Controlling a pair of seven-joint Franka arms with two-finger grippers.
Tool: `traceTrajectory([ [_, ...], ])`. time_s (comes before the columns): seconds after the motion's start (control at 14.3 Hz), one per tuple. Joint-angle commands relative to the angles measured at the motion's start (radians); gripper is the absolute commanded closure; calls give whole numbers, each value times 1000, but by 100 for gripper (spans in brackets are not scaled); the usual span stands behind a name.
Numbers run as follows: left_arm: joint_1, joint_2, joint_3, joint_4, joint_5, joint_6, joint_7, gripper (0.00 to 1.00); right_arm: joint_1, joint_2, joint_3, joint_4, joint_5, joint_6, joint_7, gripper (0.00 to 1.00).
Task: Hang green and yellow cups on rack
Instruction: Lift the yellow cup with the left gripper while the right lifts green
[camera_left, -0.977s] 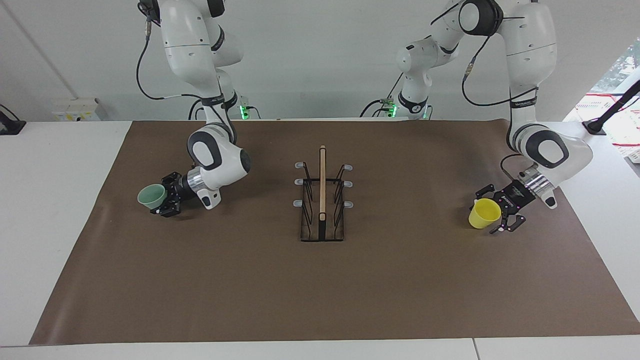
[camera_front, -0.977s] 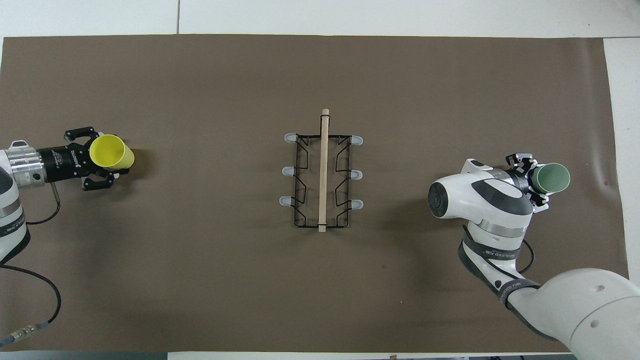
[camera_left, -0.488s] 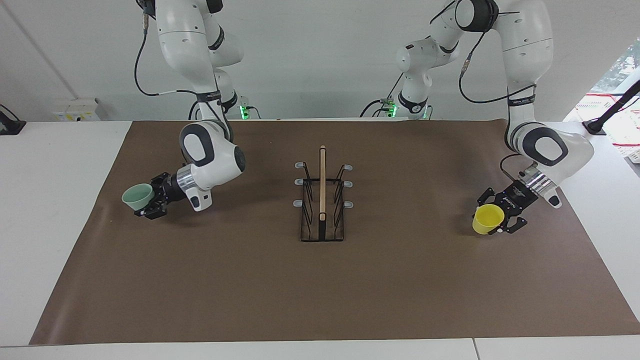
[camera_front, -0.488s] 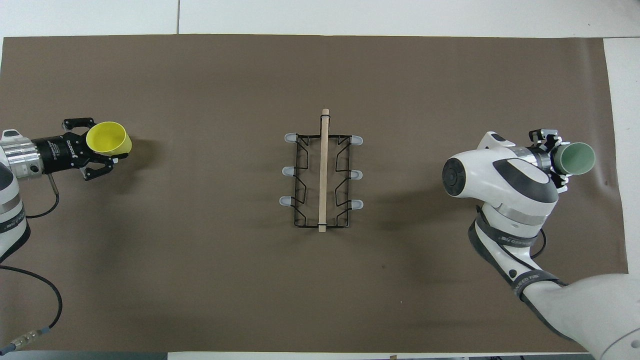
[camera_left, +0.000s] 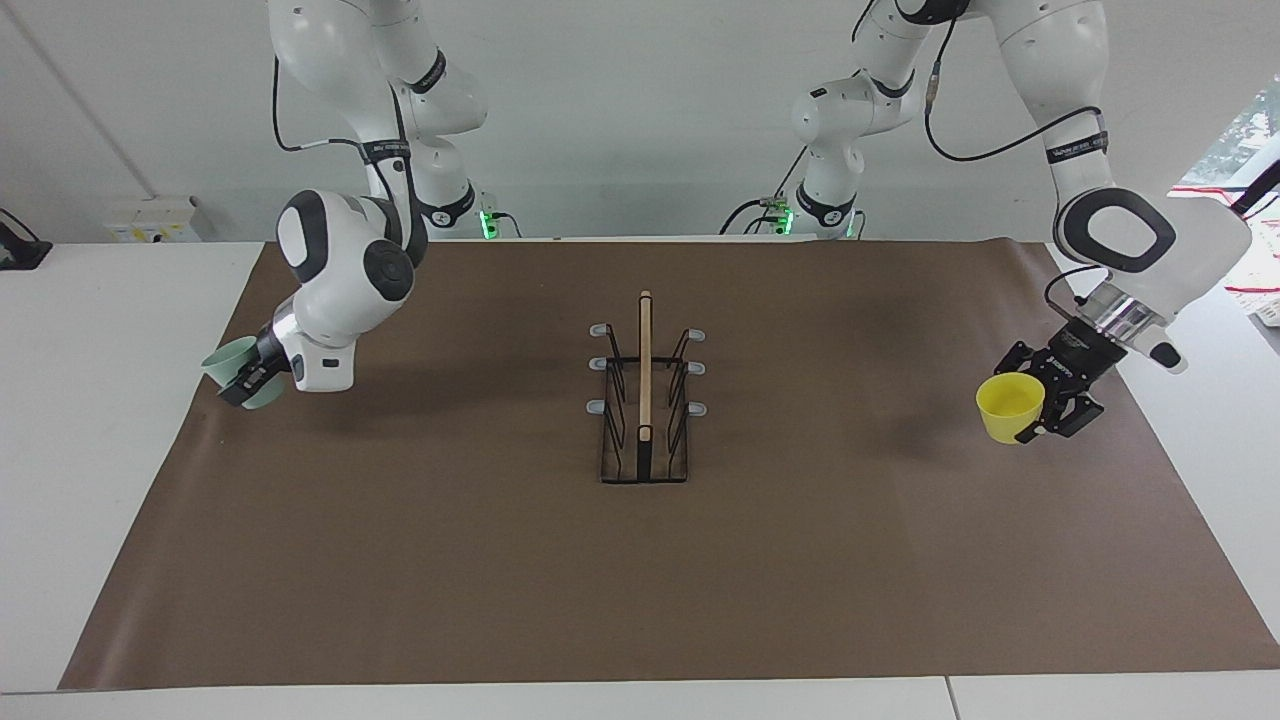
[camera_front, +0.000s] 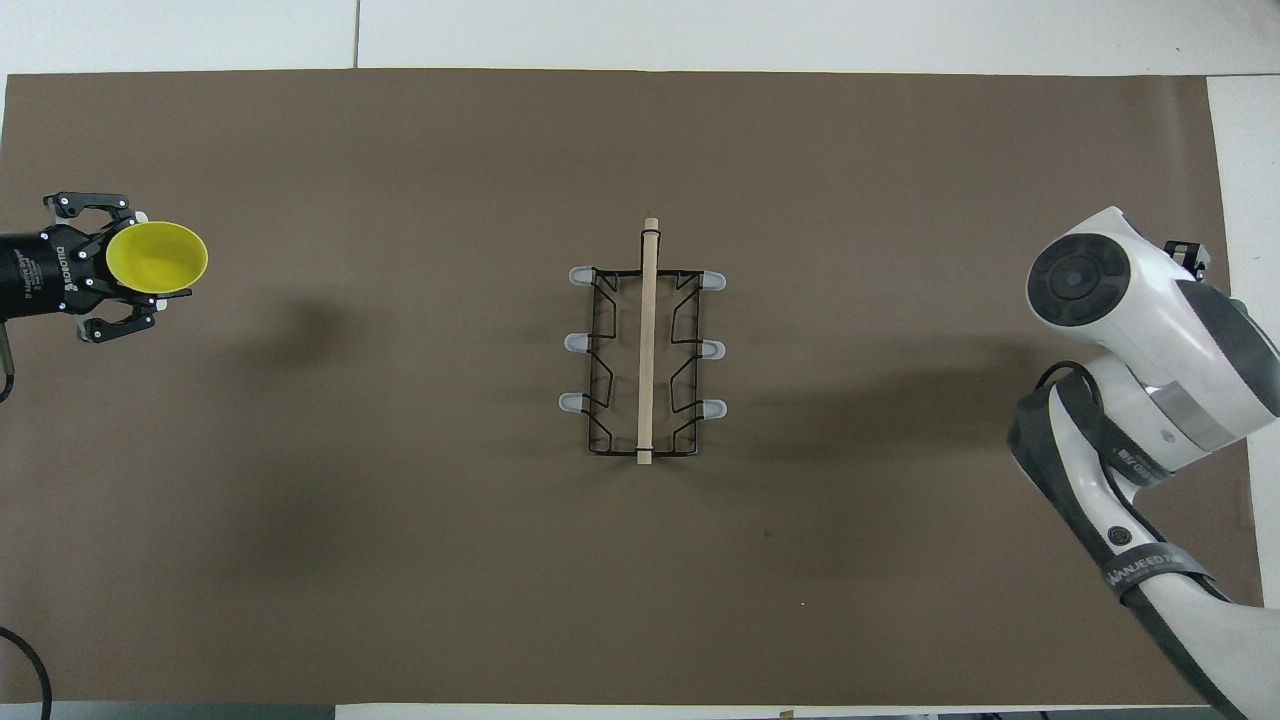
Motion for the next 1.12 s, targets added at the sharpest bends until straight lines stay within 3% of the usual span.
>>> traceTrajectory([
  [0.0,-100,-70,10,23,215,-61,-86,100,-30,-2,7,44,170,38,-41,100],
  [0.21,-250,-122,6,42,474,-91,-240,100,-51,-18,7,61,399,24,-24,100],
  [0.49,-446,-144,1,34,862,-135,-567,100,-30,-55,21,93,503,-80,-39,100],
  [0.63,-527,-152,1,30,952,-146,-706,100,-39,-84,18,101,719,-115,-64,100],
  [0.84,-692,-137,-2,25,1175,-215,-975,100,-41,-97,21,134,827,-180,-72,100],
  [1.05,-839,-101,-2,19,1306,-319,-1149,100,-97,-126,10,128,1142,-195,-89,100],
])
